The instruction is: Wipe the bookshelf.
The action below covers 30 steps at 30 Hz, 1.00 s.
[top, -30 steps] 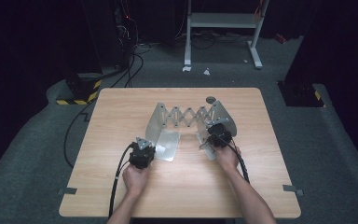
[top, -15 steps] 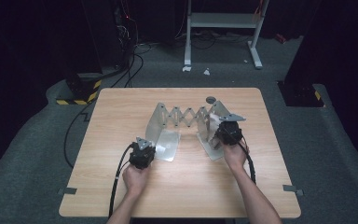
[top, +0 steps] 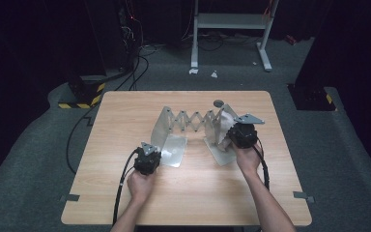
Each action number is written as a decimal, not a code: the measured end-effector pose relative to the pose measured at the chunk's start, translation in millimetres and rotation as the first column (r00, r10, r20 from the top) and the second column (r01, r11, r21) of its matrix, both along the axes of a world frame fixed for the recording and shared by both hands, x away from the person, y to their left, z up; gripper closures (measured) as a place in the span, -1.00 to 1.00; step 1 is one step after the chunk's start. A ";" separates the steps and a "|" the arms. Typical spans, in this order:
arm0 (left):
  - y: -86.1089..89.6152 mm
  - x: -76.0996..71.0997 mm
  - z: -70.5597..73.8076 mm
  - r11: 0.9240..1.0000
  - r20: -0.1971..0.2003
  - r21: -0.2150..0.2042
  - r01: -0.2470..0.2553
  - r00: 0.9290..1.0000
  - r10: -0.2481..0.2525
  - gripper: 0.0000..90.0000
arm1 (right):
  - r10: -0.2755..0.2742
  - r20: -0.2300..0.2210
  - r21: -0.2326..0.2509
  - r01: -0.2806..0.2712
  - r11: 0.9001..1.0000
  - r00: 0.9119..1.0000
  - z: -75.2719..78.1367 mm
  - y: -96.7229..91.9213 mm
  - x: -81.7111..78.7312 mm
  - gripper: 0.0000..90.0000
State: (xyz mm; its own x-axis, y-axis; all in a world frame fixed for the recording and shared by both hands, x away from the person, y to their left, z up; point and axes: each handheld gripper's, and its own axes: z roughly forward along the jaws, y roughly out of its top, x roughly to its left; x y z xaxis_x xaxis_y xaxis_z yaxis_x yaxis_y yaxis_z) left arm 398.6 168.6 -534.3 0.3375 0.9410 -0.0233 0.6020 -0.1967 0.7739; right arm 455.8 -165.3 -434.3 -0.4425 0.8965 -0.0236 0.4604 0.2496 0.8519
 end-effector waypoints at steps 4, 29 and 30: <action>0.0 0.0 0.0 1.000 -0.001 0.000 0.000 1.000 0.000 0.91 | 0.004 0.007 0.006 -0.004 1.000 1.000 3.4 -1.1 -1.8 0.91; -0.3 -0.1 0.0 1.000 0.002 0.002 -0.001 1.000 0.001 0.91 | -0.007 -0.082 0.014 0.009 1.000 0.997 -41.5 -10.1 -10.7 0.91; -0.3 -0.1 0.0 1.000 0.001 0.001 -0.001 1.000 0.001 0.91 | -0.007 -0.086 0.015 0.008 1.000 0.996 -44.2 -10.7 -11.5 0.91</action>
State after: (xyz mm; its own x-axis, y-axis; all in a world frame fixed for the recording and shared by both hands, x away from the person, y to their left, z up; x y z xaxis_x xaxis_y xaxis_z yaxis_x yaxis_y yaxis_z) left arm 398.5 168.3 -534.3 0.3365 0.9414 -0.0216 0.6011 -0.1971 0.7745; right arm 444.3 -176.0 -478.5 -0.4355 0.8998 0.0279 0.5342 0.2333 0.8125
